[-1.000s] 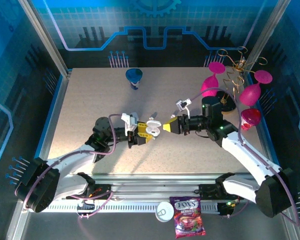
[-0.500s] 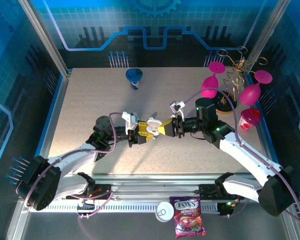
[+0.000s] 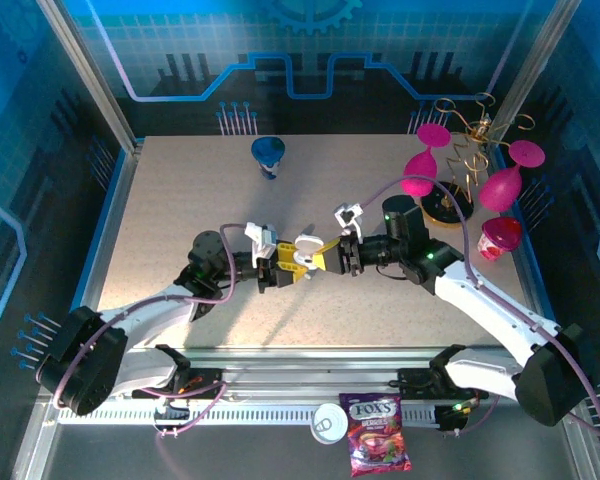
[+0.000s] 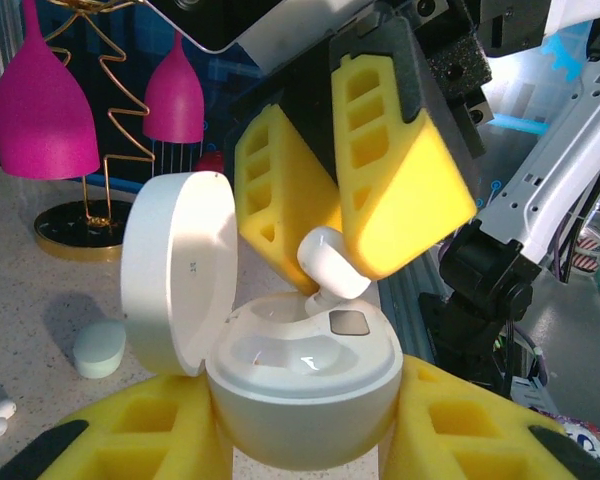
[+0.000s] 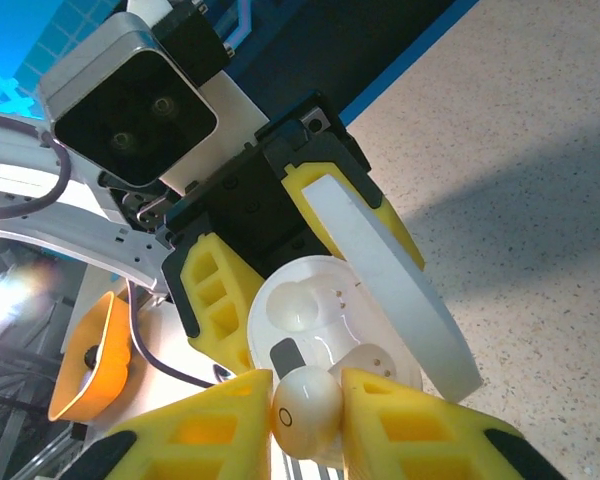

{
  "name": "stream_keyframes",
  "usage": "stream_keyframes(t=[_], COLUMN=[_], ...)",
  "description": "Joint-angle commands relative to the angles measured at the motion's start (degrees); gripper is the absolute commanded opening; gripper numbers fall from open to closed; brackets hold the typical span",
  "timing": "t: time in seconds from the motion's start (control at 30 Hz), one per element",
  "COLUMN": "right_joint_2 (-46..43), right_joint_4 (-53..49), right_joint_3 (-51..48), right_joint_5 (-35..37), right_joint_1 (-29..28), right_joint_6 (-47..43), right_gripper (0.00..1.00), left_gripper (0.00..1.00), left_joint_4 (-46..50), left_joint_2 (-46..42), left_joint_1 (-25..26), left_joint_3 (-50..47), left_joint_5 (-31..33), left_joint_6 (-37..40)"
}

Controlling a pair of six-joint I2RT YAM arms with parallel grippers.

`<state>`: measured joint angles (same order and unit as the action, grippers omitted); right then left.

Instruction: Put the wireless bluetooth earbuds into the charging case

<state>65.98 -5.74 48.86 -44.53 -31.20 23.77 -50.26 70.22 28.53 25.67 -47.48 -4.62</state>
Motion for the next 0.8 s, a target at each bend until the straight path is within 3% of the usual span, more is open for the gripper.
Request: stream_keyframes(t=[0.0, 0.1, 0.4, 0.77], right_joint_2=[0.7, 0.5, 0.2, -1.0], right_joint_4=[-3.1, -3.8, -5.5, -5.6], right_joint_3=[1.2, 3.2, 4.0, 4.5], right_joint_5=[2.2, 3.5, 5.2, 5.7], right_joint_1=[-1.0, -0.9, -1.0, -0.1], right_joint_6=[-1.3, -1.1, -1.2, -0.4], right_gripper=[0.28, 0.33, 0.34, 0.45], left_gripper=[0.27, 0.27, 0.27, 0.27], left_joint_4=[-5.6, -5.6, -5.5, -5.6], left_joint_2=[0.0, 0.0, -0.3, -0.2], left_joint_1=[-0.1, -0.1, -0.1, -0.1], left_joint_3=[0.4, 0.5, 0.4, 0.4], left_joint_5=[-1.5, -1.7, -2.0, -2.1], left_joint_6=[-0.4, -0.4, -0.1, 0.4])
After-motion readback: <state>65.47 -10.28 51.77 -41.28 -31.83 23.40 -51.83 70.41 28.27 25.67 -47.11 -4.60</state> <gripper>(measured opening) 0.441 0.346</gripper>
